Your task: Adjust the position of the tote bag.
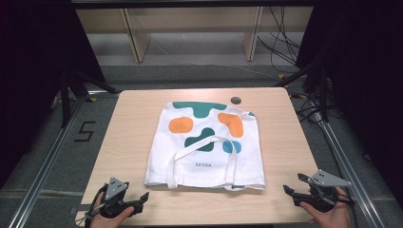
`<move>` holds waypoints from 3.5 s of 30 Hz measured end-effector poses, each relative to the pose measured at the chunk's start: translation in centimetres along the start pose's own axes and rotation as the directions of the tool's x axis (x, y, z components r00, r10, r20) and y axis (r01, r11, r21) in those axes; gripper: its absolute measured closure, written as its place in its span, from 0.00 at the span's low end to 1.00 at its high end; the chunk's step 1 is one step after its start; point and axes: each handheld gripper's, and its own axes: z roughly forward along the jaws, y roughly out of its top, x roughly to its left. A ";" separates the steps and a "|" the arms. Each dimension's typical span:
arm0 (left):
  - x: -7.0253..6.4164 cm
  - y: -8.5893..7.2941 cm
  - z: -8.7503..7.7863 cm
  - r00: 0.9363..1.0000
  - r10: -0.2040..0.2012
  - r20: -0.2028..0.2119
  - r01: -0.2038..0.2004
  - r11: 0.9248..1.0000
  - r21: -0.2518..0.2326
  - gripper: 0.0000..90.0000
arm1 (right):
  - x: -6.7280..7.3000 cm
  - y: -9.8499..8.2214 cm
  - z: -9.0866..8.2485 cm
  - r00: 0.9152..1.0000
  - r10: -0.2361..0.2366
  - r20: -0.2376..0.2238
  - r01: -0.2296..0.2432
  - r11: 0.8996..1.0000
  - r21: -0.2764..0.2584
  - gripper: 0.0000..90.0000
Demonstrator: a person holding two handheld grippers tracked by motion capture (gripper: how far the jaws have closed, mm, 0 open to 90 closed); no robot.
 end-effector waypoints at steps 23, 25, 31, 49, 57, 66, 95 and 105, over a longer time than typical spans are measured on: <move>0.1 0.2 0.1 1.000 0.020 -0.005 -0.019 0.999 0.025 0.22 | 0.2 0.1 0.4 0.999 -0.029 -0.024 0.029 1.000 0.007 0.31; 0.0 0.3 0.4 1.000 0.014 -0.014 -0.014 1.000 0.023 0.24 | 0.4 0.1 0.4 1.000 -0.007 -0.025 0.007 1.000 0.013 0.31; 0.2 0.8 1.2 0.995 0.097 -0.008 -0.096 0.993 0.066 0.28 | 0.4 0.1 0.5 0.999 -0.020 -0.025 0.020 1.000 0.019 0.31; 0.8 2.5 4.8 0.992 0.127 -0.029 -0.123 0.986 0.109 0.28 | 0.5 0.2 1.0 0.997 -0.042 -0.059 0.044 0.999 0.029 0.32; 0.6 4.0 5.4 0.989 0.137 -0.060 -0.137 0.991 -0.005 0.44 | 0.7 0.3 1.1 0.998 -0.039 -0.058 0.041 0.999 0.032 0.32; -0.8 6.0 4.5 0.994 0.102 -0.048 -0.109 0.981 -0.159 0.93 | 1.5 0.8 1.6 0.989 -0.100 -0.109 0.099 0.995 -0.010 0.32; -0.8 8.6 3.0 0.995 0.092 0.045 -0.080 0.972 -0.221 0.95 | 8.0 5.9 8.8 0.918 -0.379 -0.112 0.385 0.922 0.031 0.40; -0.2 7.6 3.1 0.992 0.100 0.073 -0.083 0.976 -0.204 0.92 | 6.2 5.8 8.6 0.929 -0.361 -0.085 0.366 0.929 0.055 0.95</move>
